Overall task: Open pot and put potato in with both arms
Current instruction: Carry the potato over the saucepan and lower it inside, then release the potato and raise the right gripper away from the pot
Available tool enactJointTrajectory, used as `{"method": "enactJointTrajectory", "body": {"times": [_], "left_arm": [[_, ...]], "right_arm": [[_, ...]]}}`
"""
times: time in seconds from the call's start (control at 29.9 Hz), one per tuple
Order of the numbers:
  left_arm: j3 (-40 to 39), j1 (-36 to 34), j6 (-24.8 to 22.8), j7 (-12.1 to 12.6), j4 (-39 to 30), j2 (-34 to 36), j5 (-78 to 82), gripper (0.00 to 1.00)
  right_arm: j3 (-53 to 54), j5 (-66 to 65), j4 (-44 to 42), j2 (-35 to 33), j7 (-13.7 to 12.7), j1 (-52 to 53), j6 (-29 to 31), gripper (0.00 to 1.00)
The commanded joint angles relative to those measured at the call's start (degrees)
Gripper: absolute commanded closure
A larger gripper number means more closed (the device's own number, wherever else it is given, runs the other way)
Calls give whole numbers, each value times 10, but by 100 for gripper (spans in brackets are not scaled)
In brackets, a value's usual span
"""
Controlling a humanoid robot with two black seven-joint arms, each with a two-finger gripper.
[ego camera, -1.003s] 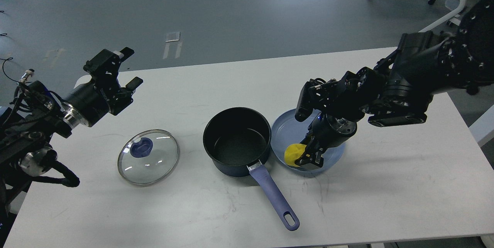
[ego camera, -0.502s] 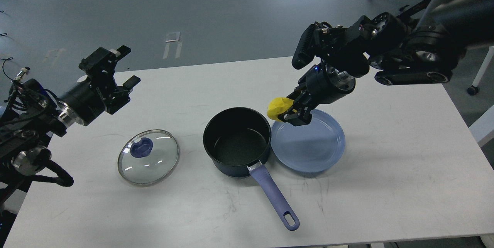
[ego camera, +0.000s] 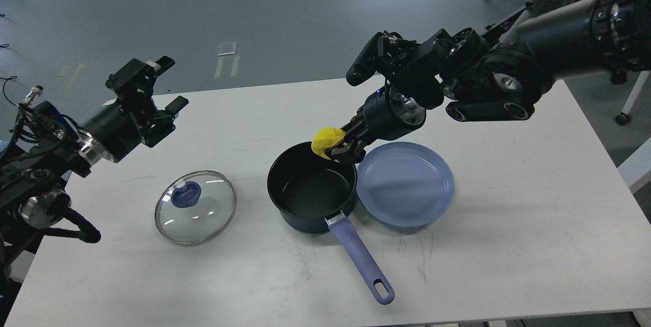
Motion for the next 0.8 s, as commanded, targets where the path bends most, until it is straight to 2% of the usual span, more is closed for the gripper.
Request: {"method": "enactJointTrajectory", "body": {"times": [0.0,0.64,0.74,0.77], "left_arm": [[1,1,0,0,-1,0,0,2],[1,2,0,0,-1,-11,1,2],[1,3,0,0,-1,-12,1,2],[1,3,0,0,-1,-12,1,2]], "right_arm": [[0,16,-9,0,0,-18,-4,49],[13,118,-19,0,0,-90,-25,49],[30,118,-19,0,0,-100,-26,41],[32,118,-20,0,0,-102,-26,31]]}}
